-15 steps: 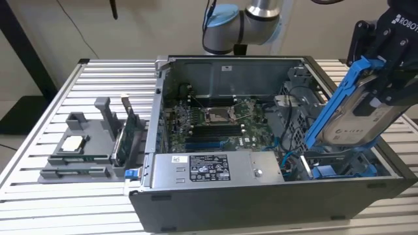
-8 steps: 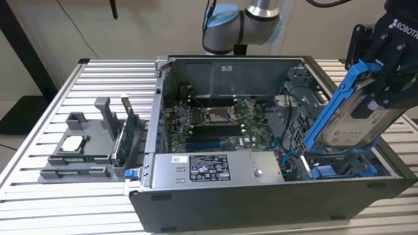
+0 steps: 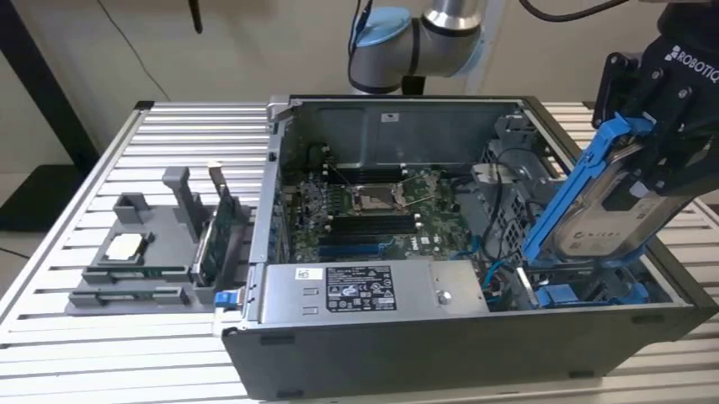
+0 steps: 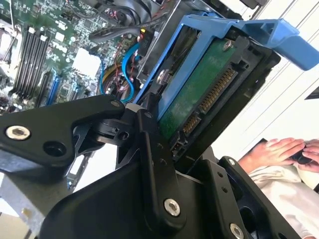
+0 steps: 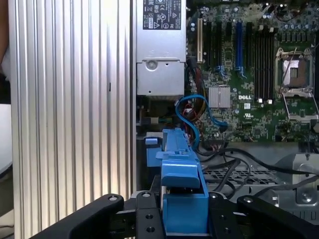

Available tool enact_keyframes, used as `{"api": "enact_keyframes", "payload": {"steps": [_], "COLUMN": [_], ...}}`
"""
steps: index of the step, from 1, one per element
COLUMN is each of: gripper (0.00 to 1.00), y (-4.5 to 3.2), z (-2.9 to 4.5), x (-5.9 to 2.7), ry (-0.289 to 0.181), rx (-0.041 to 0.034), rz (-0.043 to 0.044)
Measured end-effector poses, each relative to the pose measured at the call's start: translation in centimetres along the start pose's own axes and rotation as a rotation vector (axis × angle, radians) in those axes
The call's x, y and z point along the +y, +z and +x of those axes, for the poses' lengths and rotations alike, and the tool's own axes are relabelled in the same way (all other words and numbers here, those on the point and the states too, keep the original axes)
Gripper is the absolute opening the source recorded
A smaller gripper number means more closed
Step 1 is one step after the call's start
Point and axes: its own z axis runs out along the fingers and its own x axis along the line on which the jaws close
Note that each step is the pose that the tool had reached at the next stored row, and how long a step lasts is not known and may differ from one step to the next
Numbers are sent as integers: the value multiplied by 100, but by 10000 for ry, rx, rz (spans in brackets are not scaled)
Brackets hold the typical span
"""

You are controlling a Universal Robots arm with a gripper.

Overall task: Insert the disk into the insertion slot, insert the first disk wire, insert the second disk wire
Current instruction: 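Insert the disk into the insertion slot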

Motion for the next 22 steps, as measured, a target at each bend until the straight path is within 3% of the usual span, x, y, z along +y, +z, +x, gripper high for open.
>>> {"api": "enact_keyframes", "payload": {"steps": [22], "gripper": [33], "y": [31], "z": [0], "x": [-8], "ry": [0], "rx": [-1], "rz": [38]}}
